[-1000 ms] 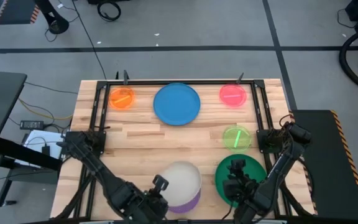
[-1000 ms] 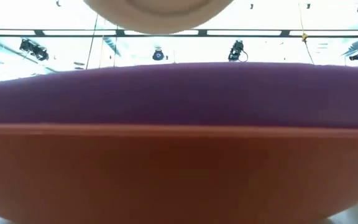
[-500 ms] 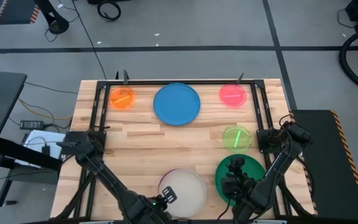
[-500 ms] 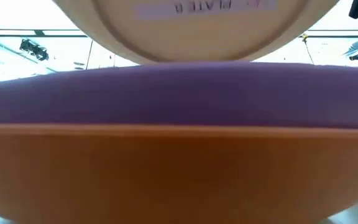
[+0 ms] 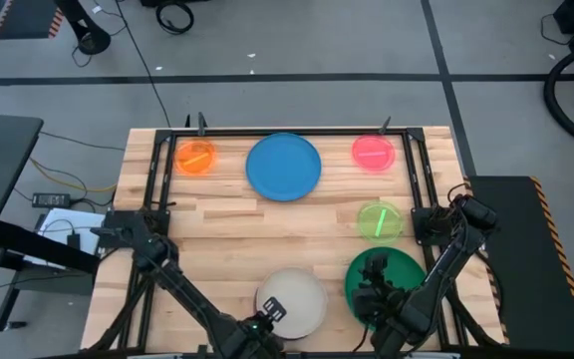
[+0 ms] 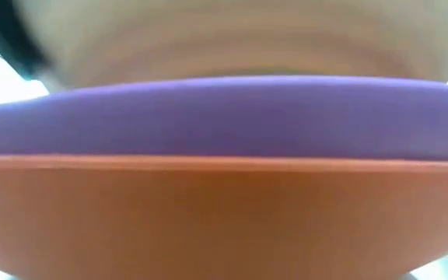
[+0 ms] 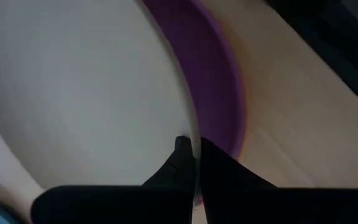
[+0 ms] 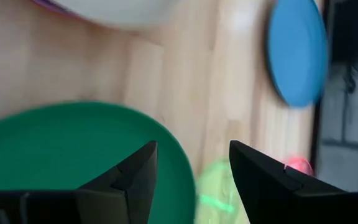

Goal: Stack plastic plates
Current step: Stack the gray plate on top of the purple plate

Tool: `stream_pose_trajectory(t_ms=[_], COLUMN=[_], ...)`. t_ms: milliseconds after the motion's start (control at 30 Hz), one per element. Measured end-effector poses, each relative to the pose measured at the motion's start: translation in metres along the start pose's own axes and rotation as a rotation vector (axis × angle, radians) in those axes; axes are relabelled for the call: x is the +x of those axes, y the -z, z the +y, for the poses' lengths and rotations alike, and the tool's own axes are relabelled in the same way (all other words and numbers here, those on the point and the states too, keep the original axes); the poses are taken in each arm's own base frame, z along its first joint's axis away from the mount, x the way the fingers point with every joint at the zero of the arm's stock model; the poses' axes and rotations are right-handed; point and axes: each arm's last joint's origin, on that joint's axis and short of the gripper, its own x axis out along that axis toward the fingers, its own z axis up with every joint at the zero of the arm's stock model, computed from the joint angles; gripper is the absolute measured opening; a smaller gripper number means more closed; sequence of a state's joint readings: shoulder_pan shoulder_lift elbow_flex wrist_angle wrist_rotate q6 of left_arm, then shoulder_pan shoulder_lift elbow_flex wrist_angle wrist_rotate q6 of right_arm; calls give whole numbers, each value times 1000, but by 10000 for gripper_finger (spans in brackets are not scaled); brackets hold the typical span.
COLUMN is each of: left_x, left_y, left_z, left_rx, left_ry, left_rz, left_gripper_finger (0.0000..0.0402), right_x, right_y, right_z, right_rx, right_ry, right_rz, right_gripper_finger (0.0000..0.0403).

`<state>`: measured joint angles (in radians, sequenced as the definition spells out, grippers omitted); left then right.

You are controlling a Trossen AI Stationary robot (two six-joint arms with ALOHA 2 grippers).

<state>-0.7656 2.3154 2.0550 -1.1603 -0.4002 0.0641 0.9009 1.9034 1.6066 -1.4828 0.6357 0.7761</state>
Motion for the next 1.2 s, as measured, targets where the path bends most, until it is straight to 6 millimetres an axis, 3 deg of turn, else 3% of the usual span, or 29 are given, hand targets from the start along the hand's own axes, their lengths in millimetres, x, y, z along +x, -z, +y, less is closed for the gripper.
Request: stream_pose_trajectory(t_ms=[300,433,633,900,1067,1200], left_x=[4,12,14,-26,-63,-73], left_y=[-1,-3,-4,7,19,21], left_z=[4,2,-3,-2,3,-4], left_rx=[-136,-185,-187,-255,-410,-485], left_ry=[0,2,65,96,93,35], left_rz=[-3,-3,0,19,7,-24], left_gripper_finger=[27,50,100,158,164,164], right_x=[0,0,8,40,61,65], right_y=[-16,-25,-45,-59,-59,-65], right_z=[11,15,39,36,22,19], right_rx=[-45,-61,-161,-176,-241,-317], right_ry=[-108,-151,-349,-431,-393,-429], right_rz=[-130,-199,-394,-480,-386,-426], right_gripper_finger=[208,208,208,208,208,208])
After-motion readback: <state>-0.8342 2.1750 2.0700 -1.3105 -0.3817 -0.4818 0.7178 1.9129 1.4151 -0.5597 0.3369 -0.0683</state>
